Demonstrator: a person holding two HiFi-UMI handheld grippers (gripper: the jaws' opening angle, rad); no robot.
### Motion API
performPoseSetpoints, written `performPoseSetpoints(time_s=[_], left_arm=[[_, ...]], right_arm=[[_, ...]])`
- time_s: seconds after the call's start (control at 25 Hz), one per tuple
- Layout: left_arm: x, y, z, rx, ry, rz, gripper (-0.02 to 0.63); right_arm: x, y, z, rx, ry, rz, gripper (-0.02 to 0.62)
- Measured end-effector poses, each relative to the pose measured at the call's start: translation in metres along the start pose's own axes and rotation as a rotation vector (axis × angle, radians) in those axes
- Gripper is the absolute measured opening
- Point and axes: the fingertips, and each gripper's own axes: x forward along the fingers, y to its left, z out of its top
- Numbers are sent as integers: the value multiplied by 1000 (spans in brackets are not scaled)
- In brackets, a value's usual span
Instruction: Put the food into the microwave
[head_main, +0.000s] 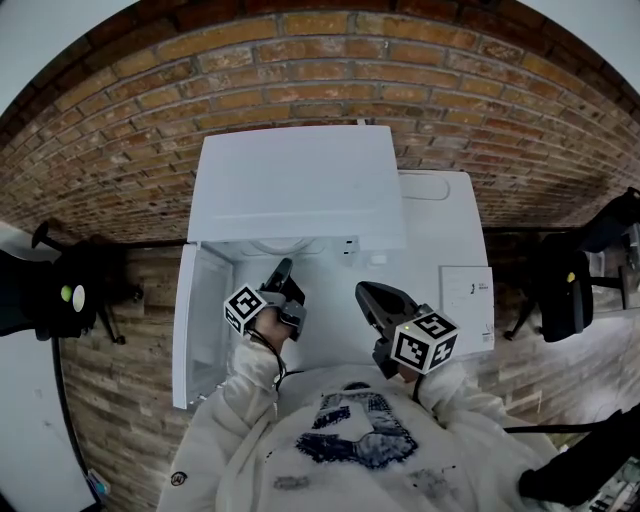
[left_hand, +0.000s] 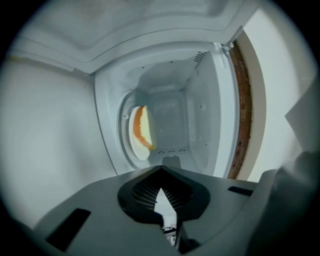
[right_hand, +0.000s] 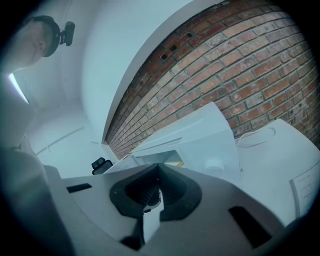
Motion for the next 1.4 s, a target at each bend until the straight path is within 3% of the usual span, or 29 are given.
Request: performPoseSetpoints(time_s=[0.44, 0.68, 0.92, 1.12, 1.4], left_arm=[[-55, -98, -15, 419, 24, -41, 8], [-85, -127, -16, 744, 3, 59, 6], [-110, -159, -21, 1002, -37, 113, 6], [-123, -183, -26, 1159, -85, 156, 6], [-134, -191, -37, 1294, -119, 195, 6]], right_arm=[[-3, 20, 8, -62, -35, 34, 14], [-1, 35, 12, -114, -37, 50, 14], [-3, 46, 19, -164, -43, 55, 14], [-10, 53, 24, -187, -53, 53, 14], [-12, 53, 26, -214, -60, 32, 14]])
